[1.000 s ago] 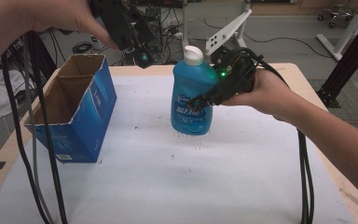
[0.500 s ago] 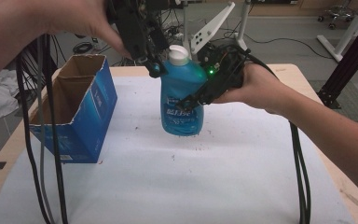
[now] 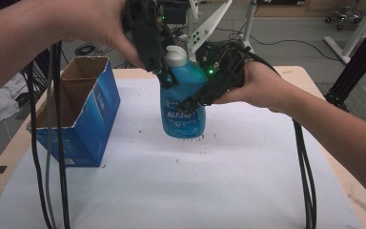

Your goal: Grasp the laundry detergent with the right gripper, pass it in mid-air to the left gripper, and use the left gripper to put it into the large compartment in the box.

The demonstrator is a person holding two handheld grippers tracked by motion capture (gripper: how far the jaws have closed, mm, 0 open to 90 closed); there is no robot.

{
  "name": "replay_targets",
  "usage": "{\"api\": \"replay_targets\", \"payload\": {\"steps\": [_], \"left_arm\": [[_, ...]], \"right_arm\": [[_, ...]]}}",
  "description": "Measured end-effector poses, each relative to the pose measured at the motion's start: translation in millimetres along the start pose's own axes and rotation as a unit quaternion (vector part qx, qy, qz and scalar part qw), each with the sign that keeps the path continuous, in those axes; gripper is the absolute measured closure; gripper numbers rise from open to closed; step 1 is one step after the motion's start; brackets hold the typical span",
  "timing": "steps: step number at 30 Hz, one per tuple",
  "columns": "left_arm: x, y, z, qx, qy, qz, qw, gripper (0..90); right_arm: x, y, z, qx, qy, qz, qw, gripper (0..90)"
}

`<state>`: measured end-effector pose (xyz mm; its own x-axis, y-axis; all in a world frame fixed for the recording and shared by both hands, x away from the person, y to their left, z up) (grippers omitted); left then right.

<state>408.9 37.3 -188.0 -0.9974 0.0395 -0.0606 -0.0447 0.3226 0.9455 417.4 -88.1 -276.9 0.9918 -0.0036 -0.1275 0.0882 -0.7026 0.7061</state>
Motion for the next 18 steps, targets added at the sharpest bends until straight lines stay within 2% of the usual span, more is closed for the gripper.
{"api": "replay_targets", "payload": {"steps": [7,18], "left_arm": [[0.4,-5.6,-4.2,-0.007,-0.001,0.001,1.0000,19.2],[1.6,-9.1,-6.5,-0.009,0.008,0.000,0.9999,20.6]], "right_arm": [[-0.8,1.7,-1.2,-0.002,0.000,-0.002,1.0000,44.9],[-0.8,2.7,-1.8,-0.003,-0.001,-0.001,1.0000,45.0]]}}
Point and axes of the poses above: each handheld gripper's, and its own axes: y roughly backward along the jaws, z roughly out of its underside, x roughly to its right, the point moved 2 cm from there along -y, roughly forward along the jaws, and after that the axes turned 4 degrees about -y, right-handed, at the moved point
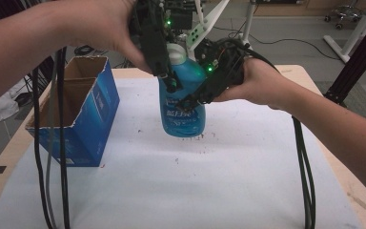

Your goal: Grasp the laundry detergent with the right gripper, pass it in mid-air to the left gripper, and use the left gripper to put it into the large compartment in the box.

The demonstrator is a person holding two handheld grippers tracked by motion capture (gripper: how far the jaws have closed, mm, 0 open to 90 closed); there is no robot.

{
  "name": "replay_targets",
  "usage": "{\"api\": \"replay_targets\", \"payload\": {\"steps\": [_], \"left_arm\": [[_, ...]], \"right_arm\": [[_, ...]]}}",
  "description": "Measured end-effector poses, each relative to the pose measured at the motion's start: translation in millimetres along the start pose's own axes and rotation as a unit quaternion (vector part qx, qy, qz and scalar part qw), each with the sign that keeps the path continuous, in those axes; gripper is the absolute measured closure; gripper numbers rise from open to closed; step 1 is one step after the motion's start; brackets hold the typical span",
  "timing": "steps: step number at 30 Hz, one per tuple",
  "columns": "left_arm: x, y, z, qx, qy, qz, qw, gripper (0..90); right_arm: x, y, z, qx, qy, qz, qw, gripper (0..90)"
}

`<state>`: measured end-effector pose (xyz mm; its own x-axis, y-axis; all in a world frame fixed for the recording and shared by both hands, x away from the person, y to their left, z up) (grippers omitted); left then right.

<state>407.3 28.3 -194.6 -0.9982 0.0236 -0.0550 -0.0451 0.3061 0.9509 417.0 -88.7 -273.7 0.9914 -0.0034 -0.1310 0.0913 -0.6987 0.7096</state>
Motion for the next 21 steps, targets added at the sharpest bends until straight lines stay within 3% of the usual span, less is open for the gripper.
{"api": "replay_targets", "payload": {"steps": [21], "left_arm": [[1.4,-2.2,1.1,-0.001,0.007,-0.004,1.0000,28.5]], "right_arm": [[0.5,-1.1,0.1,-0.002,-0.001,-0.001,1.0000,45.0]]}}
Point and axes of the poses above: each handheld gripper's, and its own axes: y roughly backward along the jaws, z roughly out of its underside, x roughly to its right, the point moved 2 cm from there along -y, roughly forward along the jaws, and after that the axes turned 4 degrees about -y, right-handed, at the moved point
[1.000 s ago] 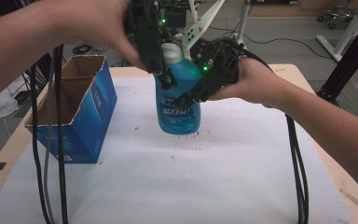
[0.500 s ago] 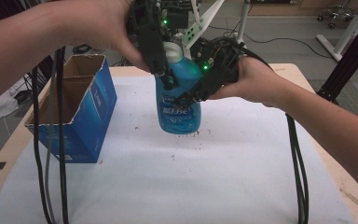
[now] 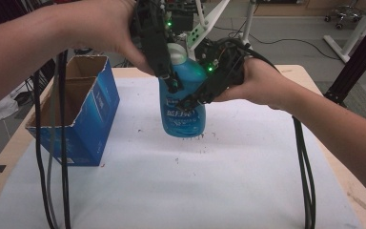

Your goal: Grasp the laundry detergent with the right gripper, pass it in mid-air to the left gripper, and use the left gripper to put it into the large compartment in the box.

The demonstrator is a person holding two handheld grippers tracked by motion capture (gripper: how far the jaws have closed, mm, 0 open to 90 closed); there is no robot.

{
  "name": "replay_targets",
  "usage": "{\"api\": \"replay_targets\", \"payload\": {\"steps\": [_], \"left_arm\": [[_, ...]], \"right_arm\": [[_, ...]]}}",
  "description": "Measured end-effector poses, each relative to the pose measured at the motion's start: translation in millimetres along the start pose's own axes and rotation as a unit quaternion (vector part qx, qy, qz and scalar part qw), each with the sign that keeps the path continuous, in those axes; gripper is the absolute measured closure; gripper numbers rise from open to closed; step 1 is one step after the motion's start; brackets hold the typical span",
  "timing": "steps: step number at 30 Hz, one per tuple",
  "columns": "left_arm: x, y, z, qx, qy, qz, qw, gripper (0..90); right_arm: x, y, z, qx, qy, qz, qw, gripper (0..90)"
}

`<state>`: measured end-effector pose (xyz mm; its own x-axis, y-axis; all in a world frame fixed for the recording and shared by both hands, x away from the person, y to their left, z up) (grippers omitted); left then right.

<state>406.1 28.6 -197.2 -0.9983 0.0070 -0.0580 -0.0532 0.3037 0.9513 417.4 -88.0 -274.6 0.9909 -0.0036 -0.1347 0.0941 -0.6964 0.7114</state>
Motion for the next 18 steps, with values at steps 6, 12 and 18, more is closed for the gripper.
{"api": "replay_targets", "payload": {"steps": [6,12,18], "left_arm": [[0.3,-0.2,-0.1,0.000,0.001,0.002,1.0000,29.9],[1.2,-1.4,-1.0,-0.001,0.000,0.001,1.0000,30.1],[2.5,-1.6,-1.7,-0.004,-0.002,0.000,1.0000,33.1]], "right_arm": [[-0.2,-0.3,0.0,0.000,-0.003,-0.005,1.0000,44.9],[-0.3,-0.4,0.0,-0.003,-0.005,-0.003,1.0000,45.0],[-0.5,-0.8,-0.3,0.000,-0.002,-0.003,1.0000,44.9]]}}
Point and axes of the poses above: each handheld gripper's, and its own axes: y roughly backward along the jaws, z roughly out of its underside, x roughly to its right, the point moved 2 cm from there along -y, roughly forward along the jaws, and after that the axes turned 4 degrees about -y, right-handed, at the moved point
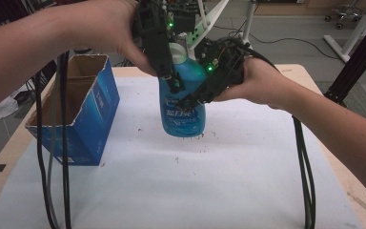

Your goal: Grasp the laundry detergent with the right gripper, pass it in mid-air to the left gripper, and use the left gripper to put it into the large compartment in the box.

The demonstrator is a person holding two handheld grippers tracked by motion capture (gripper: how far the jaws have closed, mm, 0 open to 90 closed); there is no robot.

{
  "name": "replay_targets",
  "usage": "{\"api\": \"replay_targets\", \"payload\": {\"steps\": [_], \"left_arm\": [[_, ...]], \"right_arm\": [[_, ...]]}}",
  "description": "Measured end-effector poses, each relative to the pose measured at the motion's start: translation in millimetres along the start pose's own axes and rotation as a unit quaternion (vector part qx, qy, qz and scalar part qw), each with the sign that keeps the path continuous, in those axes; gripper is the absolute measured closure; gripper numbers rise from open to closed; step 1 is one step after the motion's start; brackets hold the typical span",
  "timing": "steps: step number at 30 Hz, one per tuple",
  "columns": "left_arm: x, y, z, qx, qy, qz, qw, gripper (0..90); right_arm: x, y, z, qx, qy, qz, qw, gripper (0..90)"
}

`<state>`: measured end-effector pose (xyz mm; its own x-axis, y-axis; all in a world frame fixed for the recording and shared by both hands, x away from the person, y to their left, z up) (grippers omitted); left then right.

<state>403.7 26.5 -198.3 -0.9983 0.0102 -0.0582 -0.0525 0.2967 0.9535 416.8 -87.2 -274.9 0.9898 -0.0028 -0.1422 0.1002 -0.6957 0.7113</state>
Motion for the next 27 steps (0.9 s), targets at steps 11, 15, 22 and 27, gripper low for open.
{"api": "replay_targets", "payload": {"steps": [11,15,22,27], "left_arm": [[0.3,-2.0,0.2,-0.003,0.001,-0.002,1.0000,34.2],[-0.1,-2.3,0.2,-0.004,0.000,-0.004,1.0000,34.7],[-0.5,-2.7,0.5,-0.004,0.000,-0.003,1.0000,36.3],[0.4,-2.8,0.0,-0.003,-0.001,-0.005,1.0000,36.8]], "right_arm": [[-0.5,0.0,-0.4,-0.001,0.001,-0.003,1.0000,44.9],[0.5,0.0,-0.6,0.002,0.006,-0.002,1.0000,44.9],[-0.2,0.3,-0.6,-0.002,0.007,-0.008,0.9999,44.9],[-0.2,0.1,-0.7,-0.002,0.010,-0.007,0.9999,44.9]]}}
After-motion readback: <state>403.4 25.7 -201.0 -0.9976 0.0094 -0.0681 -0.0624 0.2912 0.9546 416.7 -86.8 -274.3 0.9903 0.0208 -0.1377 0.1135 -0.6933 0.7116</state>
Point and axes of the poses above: each handheld gripper's, and its own axes: y roughly backward along the jaws, z roughly out of its underside, x roughly to its right, the point moved 2 cm from there along -y, roughly forward along the jaws, and after that the axes turned 4 degrees about -y, right-handed, at the moved point
